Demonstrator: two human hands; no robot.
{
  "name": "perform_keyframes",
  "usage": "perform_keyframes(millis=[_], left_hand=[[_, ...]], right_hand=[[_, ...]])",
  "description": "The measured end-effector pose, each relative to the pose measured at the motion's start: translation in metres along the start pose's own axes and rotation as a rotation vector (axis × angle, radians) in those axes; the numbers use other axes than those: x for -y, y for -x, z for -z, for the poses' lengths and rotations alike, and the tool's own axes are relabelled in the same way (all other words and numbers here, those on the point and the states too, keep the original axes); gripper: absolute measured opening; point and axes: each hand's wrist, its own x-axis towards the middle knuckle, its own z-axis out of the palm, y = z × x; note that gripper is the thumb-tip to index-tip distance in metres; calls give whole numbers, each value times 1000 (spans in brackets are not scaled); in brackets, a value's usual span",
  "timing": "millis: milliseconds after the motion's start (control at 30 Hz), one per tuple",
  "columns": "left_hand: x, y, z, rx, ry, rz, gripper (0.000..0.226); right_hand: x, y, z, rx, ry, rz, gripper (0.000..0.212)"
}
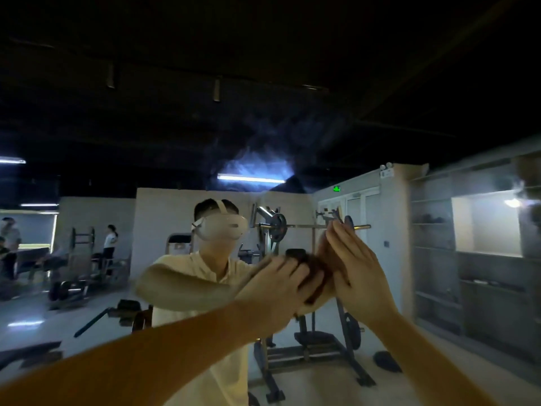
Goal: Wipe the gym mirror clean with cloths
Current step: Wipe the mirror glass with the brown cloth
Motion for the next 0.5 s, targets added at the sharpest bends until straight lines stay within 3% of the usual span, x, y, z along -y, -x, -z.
perform_keyframes(millis=[67, 167, 267, 367, 500], left_hand=[[5, 26, -12, 34, -17, -80, 72], [41, 40, -6, -98, -16, 4, 74], [94, 24, 25, -343, -188, 264, 86], [127, -19, 61, -359, -352, 466, 81], [105, -92, 70, -408, -217, 786, 66]], right_hand=[[2, 12, 7, 23, 33, -17, 69], [-5, 24, 21, -13, 118, 0, 65], [-28, 29, 31, -19, 227, 4, 69], [-71, 26, 36, -64, 282, -41, 72], [-127, 27, 30, -132, 329, -81, 63]])
